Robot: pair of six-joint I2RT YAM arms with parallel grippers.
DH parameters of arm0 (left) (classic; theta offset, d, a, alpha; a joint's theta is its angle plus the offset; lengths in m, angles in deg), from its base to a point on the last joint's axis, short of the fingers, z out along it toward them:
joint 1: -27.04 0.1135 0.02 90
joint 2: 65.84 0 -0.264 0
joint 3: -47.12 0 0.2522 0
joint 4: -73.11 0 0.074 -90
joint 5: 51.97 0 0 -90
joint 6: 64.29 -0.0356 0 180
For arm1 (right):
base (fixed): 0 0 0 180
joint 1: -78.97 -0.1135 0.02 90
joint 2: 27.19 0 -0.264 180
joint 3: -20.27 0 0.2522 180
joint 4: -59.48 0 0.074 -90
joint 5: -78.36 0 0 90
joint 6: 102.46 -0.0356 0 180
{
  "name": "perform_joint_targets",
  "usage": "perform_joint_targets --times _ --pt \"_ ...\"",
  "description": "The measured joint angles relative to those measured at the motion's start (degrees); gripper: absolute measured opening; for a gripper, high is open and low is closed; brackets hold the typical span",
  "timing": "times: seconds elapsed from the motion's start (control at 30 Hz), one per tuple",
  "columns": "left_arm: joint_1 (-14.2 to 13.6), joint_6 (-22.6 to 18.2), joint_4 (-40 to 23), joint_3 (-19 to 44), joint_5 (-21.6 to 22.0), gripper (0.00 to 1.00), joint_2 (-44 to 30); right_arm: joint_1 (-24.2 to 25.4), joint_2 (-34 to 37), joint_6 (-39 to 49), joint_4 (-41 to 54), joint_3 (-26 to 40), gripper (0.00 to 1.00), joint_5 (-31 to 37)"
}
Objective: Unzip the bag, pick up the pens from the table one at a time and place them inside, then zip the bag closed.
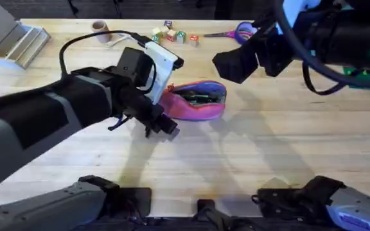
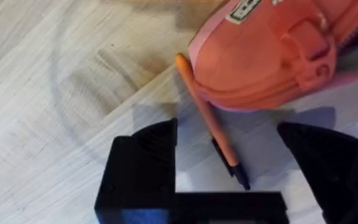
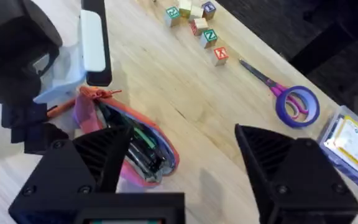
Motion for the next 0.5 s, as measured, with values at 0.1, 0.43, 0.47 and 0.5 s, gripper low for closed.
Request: perform_joint_targets --times 0.1,0.43,0.47,0.5 --pt "0.22 -0.02 0.02 0.35 -0.66 0.997 -0.80 0.00 0.00 0.00 0.02 0.00 0.997 0.00" --pt "0.27 -0.07 1.42 0.92 -2.32 0.535 -1.99 0.00 0.00 0.00 -0.09 0.00 0.997 0.01" --pt "0.29 -0.06 1.57 0.92 -2.37 0.449 -2.02 0.00 0.00 0.00 -0.11 0.00 0.997 0.01" --pt "0.29 -0.08 1.63 0.92 -2.62 0.372 -2.11 0.00 0.00 0.00 -0.13 0.00 0.997 0.00"
